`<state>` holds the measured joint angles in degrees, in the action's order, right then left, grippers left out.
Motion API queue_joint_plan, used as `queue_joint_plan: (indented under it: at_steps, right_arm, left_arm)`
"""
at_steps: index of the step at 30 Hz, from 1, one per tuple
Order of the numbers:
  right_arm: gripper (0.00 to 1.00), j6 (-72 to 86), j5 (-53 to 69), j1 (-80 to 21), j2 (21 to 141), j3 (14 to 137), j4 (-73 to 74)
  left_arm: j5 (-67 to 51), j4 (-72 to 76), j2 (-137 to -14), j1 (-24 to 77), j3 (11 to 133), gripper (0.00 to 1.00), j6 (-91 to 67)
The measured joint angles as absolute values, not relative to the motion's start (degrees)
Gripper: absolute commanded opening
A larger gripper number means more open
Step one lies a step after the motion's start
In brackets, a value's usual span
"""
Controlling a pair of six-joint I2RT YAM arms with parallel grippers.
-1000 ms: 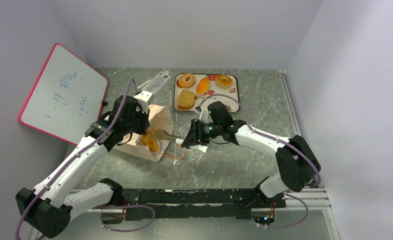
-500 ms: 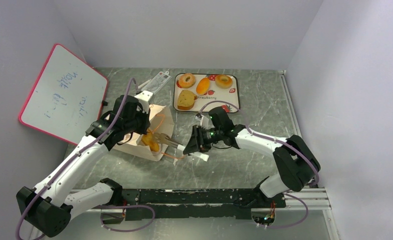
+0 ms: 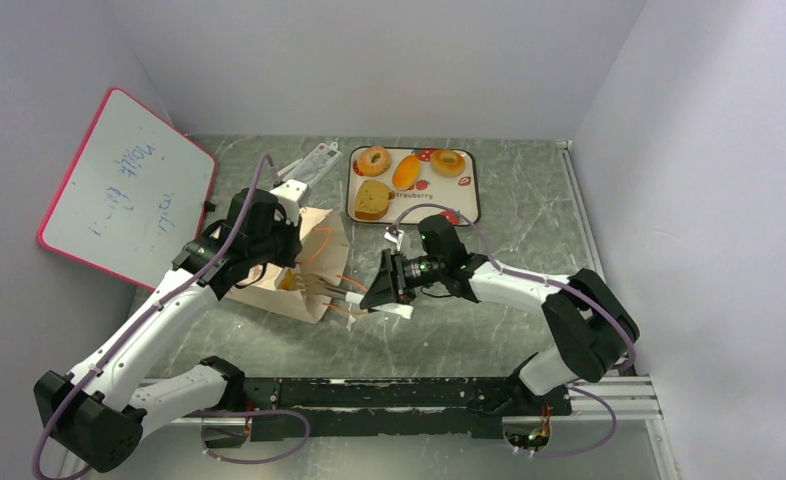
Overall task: Take the fake bread out of the paper bag
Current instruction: Take out the fake bread from the paper bag.
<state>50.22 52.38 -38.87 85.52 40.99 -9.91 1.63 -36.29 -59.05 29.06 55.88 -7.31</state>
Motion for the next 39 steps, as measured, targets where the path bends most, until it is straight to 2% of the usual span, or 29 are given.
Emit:
queue_joint_plan:
  at_steps: [10,12,13,15,16,19,24,39]
  right_arm:
    - [0.44,52.12,52.42,-41.01,91.00,41.32,-13.91]
    - [0.42,52.93,52.10,-41.65,93.23,41.78,-15.25]
    - [0.37,53.63,51.90,-42.15,94.78,42.30,-16.32]
    - [0.15,54.52,51.40,-43.00,96.75,43.33,-17.58]
    - [0.08,55.00,50.94,-43.42,97.56,43.97,-18.15]
    - [0.00,56.18,49.91,-44.18,98.52,45.34,-18.85]
    - [0.00,54.52,46.46,-44.12,95.88,46.22,-13.98]
    - [0.00,45.87,36.45,-39.33,76.55,47.05,11.29]
  left_arm:
    - [0.54,-36.21,-58.96,29.08,55.88,0.07,-7.40]
    - [0.14,-36.21,-58.87,29.08,55.88,0.07,-7.55]
    - [-0.05,-36.21,-58.81,29.08,55.88,0.07,-7.57]
    - [-0.27,-36.21,-58.70,29.08,55.88,0.07,-7.60]
    - [-0.32,-36.18,-58.63,29.08,55.88,0.07,-7.62]
    - [-0.21,-36.05,-58.46,29.06,55.88,0.07,-7.92]
    - [1.63,-35.27,-58.37,29.04,55.88,0.07,-9.06]
    - [11.22,-34.00,-60.75,25.80,55.66,0.07,-12.58]
